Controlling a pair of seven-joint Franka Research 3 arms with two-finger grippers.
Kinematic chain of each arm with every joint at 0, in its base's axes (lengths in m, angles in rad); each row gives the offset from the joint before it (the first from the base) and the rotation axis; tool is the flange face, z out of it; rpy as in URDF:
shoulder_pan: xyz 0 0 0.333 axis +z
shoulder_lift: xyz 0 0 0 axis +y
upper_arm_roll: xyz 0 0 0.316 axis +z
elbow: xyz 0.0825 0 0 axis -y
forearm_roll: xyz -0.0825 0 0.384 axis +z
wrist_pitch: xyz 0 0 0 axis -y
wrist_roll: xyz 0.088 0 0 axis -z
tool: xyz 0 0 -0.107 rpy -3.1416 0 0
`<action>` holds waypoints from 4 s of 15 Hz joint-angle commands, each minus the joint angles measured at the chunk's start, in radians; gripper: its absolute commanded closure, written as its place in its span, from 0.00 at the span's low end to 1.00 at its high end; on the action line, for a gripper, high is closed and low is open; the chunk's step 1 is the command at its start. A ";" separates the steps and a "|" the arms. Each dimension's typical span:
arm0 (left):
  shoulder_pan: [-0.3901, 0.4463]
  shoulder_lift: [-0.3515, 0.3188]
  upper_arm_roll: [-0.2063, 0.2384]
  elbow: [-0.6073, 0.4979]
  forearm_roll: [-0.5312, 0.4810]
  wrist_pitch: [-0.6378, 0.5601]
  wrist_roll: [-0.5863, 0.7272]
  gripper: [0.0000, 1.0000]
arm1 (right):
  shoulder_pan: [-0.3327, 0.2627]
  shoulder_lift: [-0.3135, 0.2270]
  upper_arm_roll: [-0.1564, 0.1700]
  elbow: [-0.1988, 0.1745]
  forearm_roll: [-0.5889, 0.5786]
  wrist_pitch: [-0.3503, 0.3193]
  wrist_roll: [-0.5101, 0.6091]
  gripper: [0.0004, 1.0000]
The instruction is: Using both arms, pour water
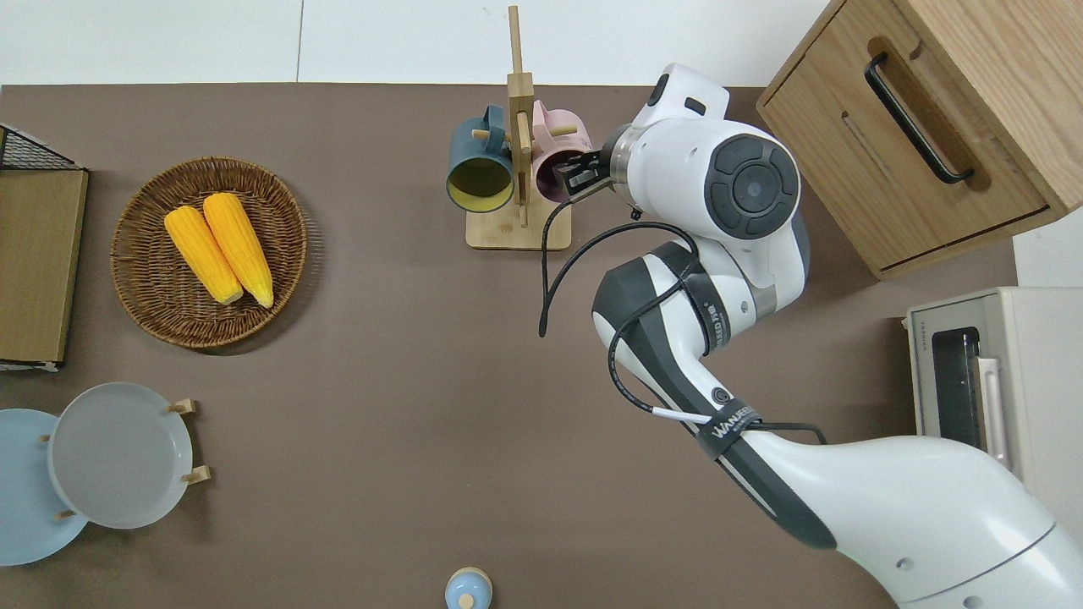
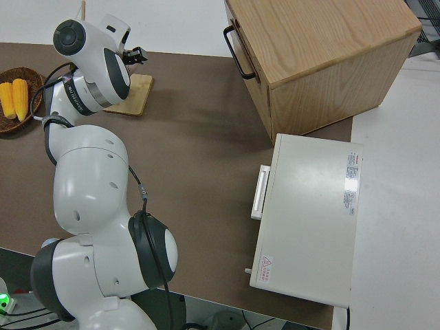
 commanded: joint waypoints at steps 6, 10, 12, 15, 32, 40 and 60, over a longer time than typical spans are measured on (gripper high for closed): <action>-0.010 0.043 -0.026 -0.095 -0.198 0.300 -0.009 0.00 | 0.014 0.026 0.003 0.037 -0.059 0.003 0.006 0.71; -0.009 0.083 -0.063 -0.096 -0.266 0.386 -0.019 0.00 | 0.014 0.024 0.003 0.035 -0.062 0.000 0.004 0.97; -0.009 0.092 -0.063 -0.096 -0.275 0.389 -0.004 0.00 | 0.014 0.024 0.003 0.035 -0.063 -0.002 0.004 1.00; -0.003 0.123 -0.067 -0.090 -0.335 0.400 0.075 0.00 | 0.013 0.023 0.003 0.035 -0.091 -0.006 -0.002 1.00; 0.005 0.166 -0.084 -0.073 -0.395 0.415 0.226 0.01 | -0.038 -0.035 0.006 0.041 -0.175 -0.149 -0.129 1.00; -0.001 0.177 -0.086 -0.072 -0.405 0.458 0.224 0.62 | -0.120 -0.062 0.048 0.043 -0.175 -0.212 -0.213 1.00; -0.004 0.114 -0.084 0.108 -0.108 0.196 -0.122 0.97 | -0.188 -0.129 0.059 0.036 0.015 -0.655 -0.246 1.00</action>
